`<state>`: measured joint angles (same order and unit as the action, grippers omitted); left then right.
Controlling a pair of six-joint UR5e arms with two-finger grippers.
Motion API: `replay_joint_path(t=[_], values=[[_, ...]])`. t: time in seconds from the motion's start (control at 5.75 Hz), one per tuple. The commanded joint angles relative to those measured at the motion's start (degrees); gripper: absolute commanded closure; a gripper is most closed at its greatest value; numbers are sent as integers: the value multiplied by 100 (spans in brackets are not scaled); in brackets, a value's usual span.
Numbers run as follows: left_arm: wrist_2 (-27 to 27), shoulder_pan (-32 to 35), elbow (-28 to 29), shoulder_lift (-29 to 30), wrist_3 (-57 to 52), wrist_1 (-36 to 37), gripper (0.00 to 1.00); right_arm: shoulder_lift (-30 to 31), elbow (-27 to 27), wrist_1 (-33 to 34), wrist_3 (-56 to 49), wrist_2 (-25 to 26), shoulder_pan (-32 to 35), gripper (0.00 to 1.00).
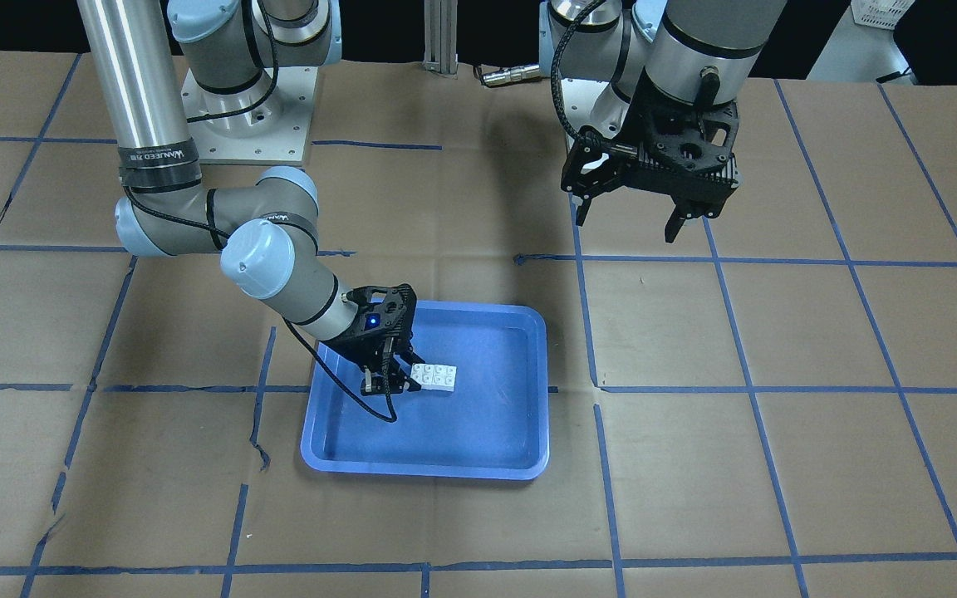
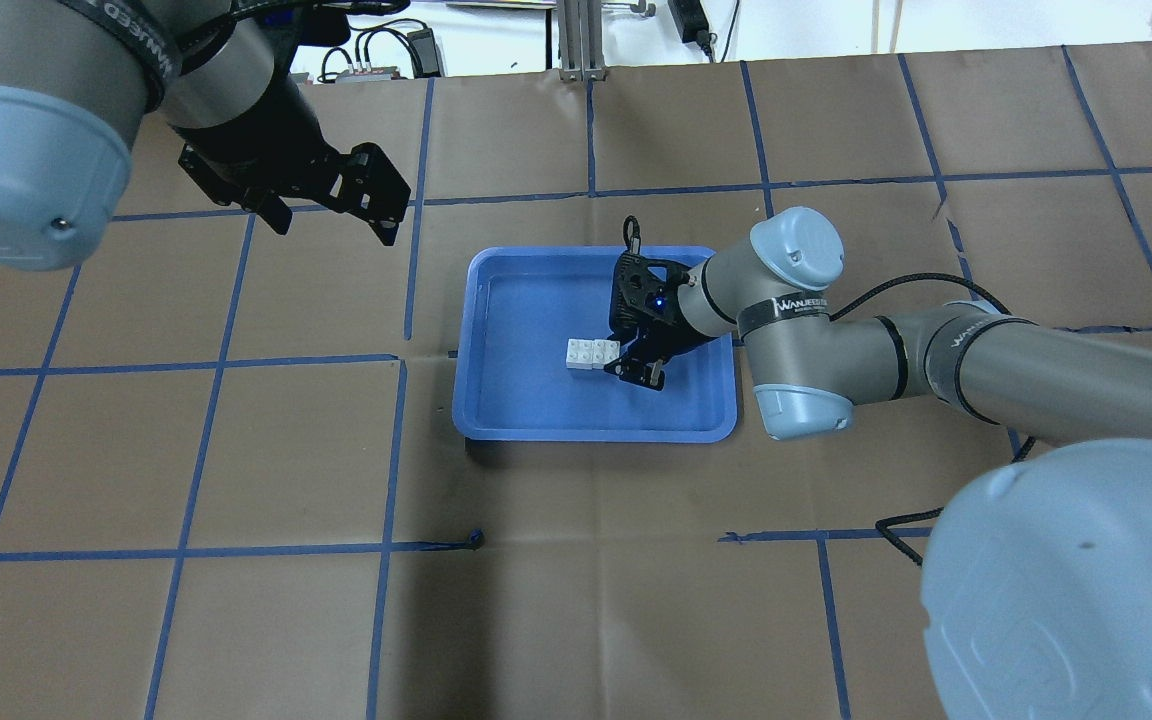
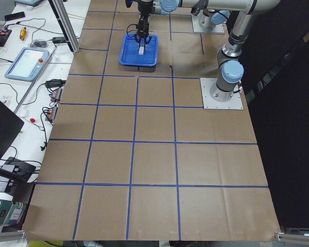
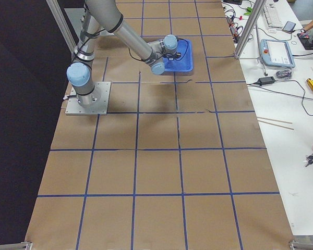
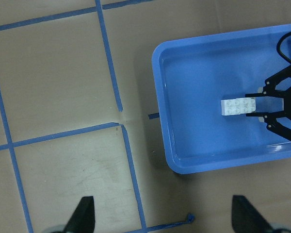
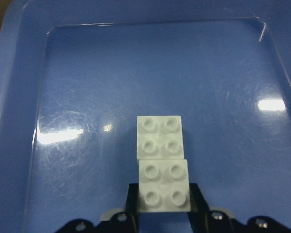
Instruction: Assemble white blocks and place on blue tray
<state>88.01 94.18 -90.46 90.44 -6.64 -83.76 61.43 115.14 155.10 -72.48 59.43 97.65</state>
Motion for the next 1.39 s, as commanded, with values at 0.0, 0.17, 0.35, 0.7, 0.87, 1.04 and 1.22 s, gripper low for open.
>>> replay_joint_path(t=[0.0, 0.17, 0.35, 0.7, 0.87, 1.04, 1.22], values=[[-3, -5, 2, 0, -4, 0, 1, 0, 0, 2, 6, -11, 0, 5], [-3, -5, 2, 0, -4, 0, 1, 0, -9, 2, 6, -2, 0, 1], [6, -5, 2, 0, -4, 0, 1, 0, -18, 2, 6, -2, 0, 1], [6, -5, 2, 0, -4, 0, 1, 114, -140, -59, 268, 59, -9, 1], [6, -5, 2, 0, -4, 0, 1, 140, -184, -120, 287, 94, -18, 1], [6, -5, 2, 0, -4, 0, 1, 184, -185, -173, 287, 95, -18, 1], [-3, -5, 2, 0, -4, 0, 1, 185, -194, -182, 287, 95, -18, 1]])
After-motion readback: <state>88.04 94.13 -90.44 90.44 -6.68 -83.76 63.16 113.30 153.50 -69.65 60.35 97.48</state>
